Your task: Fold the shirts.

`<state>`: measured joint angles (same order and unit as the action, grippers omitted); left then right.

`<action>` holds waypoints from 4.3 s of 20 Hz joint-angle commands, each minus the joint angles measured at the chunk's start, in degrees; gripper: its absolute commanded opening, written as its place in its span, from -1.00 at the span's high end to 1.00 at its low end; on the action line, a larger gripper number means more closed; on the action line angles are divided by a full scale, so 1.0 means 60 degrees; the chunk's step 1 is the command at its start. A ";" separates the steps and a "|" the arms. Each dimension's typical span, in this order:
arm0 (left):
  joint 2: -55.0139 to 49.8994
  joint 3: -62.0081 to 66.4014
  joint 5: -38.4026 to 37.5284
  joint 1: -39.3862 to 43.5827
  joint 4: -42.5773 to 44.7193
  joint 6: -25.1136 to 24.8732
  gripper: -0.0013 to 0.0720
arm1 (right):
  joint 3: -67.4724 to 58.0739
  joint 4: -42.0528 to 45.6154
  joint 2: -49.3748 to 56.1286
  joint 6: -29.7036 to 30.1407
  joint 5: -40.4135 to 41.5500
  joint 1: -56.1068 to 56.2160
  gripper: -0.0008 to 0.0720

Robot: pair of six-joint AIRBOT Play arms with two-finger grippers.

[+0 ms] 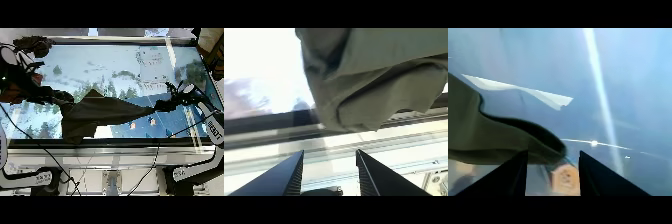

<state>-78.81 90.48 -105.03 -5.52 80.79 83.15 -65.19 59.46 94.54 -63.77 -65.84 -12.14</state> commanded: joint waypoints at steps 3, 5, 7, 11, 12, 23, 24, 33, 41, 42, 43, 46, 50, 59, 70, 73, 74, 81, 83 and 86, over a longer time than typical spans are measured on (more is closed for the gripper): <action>0.1188 -0.0204 -0.0007 -0.0769 0.0077 0.0091 0.00 | -0.0007 -0.1475 0.0703 0.0397 -0.0044 0.0004 -0.04; 0.1290 -0.0259 -0.0153 -0.0984 0.0124 0.0164 0.00 | -0.0011 -0.1537 0.0721 0.0408 -0.0076 0.0000 0.60; 0.1439 -0.0761 -0.0153 -0.1202 0.0127 0.0193 0.00 | -0.0011 -0.1406 0.0710 0.0474 -0.0153 -0.0007 0.90; 0.1679 -0.2608 0.0127 -0.1435 0.0328 0.0178 0.00 | -0.0554 -0.0758 0.0532 0.0153 0.0073 -0.0215 0.91; 0.1676 -0.3064 0.0375 -0.1446 0.0186 0.0182 0.00 | -0.0973 -0.0616 0.0495 -0.0138 -0.0025 -0.0397 0.91; 0.0426 -0.6798 0.4645 -0.1024 -0.4921 -0.1450 -0.33 | -0.2626 -0.0368 0.0321 -0.0918 -0.1577 -0.1479 0.91; 0.0062 -0.6798 0.4965 -0.0710 -0.4889 -0.1541 -0.33 | -0.2626 -0.0452 0.0321 -0.0918 -0.1588 -0.1413 0.91; -0.1519 -0.6794 0.7184 0.0248 -0.5606 -0.2087 -0.37 | -0.2626 -0.0586 0.0317 -0.0943 -0.1800 -0.1300 0.91; -0.1515 -0.6404 0.6936 0.0219 -0.7012 -0.2379 0.93 | -0.2630 -0.0430 0.0062 -0.0951 -0.2109 -0.1315 0.91; -0.1490 -0.6156 0.6564 0.0200 -0.7373 -0.2546 0.93 | -0.2630 -0.0280 -0.0138 -0.0951 -0.2076 -0.1319 0.91; -0.1417 -0.5836 0.6200 0.0200 -0.7770 -0.2783 0.93 | -0.2630 -0.0076 -0.0423 -0.0958 -0.2062 -0.1326 0.91; -0.0834 -0.4790 0.5417 0.0204 -0.9373 -0.3231 0.94 | -0.2630 -0.0076 -0.1450 -0.0973 -0.2229 -0.1596 0.91; 0.0765 -0.3144 0.5027 0.0197 -1.1486 -0.3585 0.94 | -0.2630 -0.1381 -0.3548 -0.0860 -0.2561 -0.2677 0.92; 0.4186 0.0255 0.6433 -0.0280 -1.1865 -0.3359 0.94 | -0.4790 -0.5697 -0.7770 -0.0051 -0.2827 -0.6448 0.92; 0.4914 0.1953 0.6291 -0.0277 0.0321 0.1005 0.94 | -0.7391 -0.4036 -0.6954 -0.0554 -0.1861 -0.6430 0.92; 0.4878 0.1953 0.5198 -0.0262 0.0280 0.0659 0.94 | -0.7391 -0.4237 -0.6623 -0.0648 -0.2004 -0.6430 0.92; 0.4896 0.1953 0.5191 -0.0262 0.0124 0.0630 0.94 | -0.7395 -0.4251 -0.6659 -0.0645 -0.1949 -0.6430 0.92; 0.5348 0.1978 0.4965 -0.0262 -0.2244 -0.0011 0.94 | -0.7395 -0.3395 -0.7184 -0.0616 -0.2368 -0.4244 0.92; 0.5599 0.2153 0.4783 -0.0262 -0.2779 -0.0124 0.94 | -0.7395 -0.1905 -0.7657 -0.0667 -0.2375 -0.3286 0.92; 0.5803 0.2809 0.4280 -0.0262 -0.3326 -0.0295 0.95 | -0.7395 0.0688 -0.8623 -0.0933 -0.2357 -0.2091 0.92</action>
<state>-45.19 104.73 -76.64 -7.14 65.49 82.48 -109.51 49.30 47.09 -68.10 -79.70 -31.38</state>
